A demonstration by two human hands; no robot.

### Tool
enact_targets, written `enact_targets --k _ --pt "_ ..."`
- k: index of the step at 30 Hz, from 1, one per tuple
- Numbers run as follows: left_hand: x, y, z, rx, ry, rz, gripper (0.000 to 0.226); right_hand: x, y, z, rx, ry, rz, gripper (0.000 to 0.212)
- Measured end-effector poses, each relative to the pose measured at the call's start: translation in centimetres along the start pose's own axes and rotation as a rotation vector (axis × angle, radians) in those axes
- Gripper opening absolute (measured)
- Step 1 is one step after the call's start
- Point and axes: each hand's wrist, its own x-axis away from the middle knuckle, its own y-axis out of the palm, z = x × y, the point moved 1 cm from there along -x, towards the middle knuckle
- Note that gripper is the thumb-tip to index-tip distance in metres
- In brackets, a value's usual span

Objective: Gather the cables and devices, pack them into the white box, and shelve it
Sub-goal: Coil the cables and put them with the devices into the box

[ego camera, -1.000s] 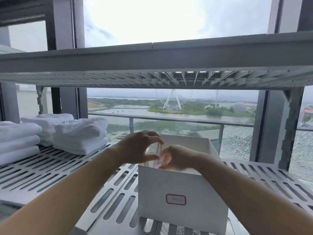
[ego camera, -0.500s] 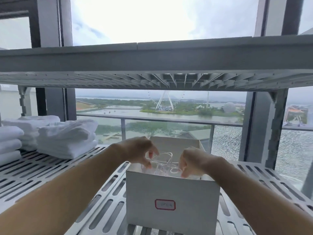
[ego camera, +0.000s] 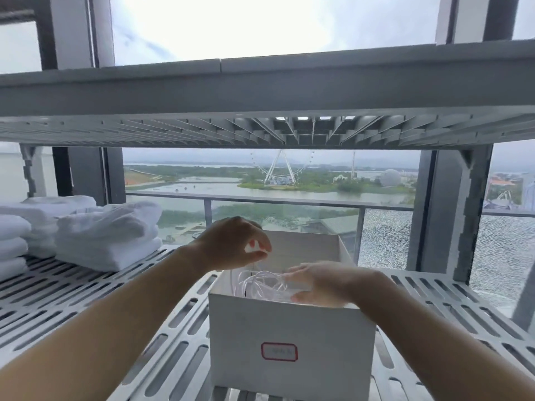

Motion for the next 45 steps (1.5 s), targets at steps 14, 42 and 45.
enact_targets --k 14,42,45 --pt "5.4 -1.6 -3.6 0.037 -0.096 0.019 0.042 -0.6 0.5 0.0 -0.079 0.059 0.177 0.043" --pt "1.4 2.4 3.5 0.244 -0.288 -0.566 0.035 2.5 -2.0 -0.7 -0.286 0.078 0.160 0.025" --pt "1.9 0.9 4.4 0.544 -0.391 -0.732 0.041 2.9 -2.4 -1.3 -0.311 0.061 0.171 0.023"
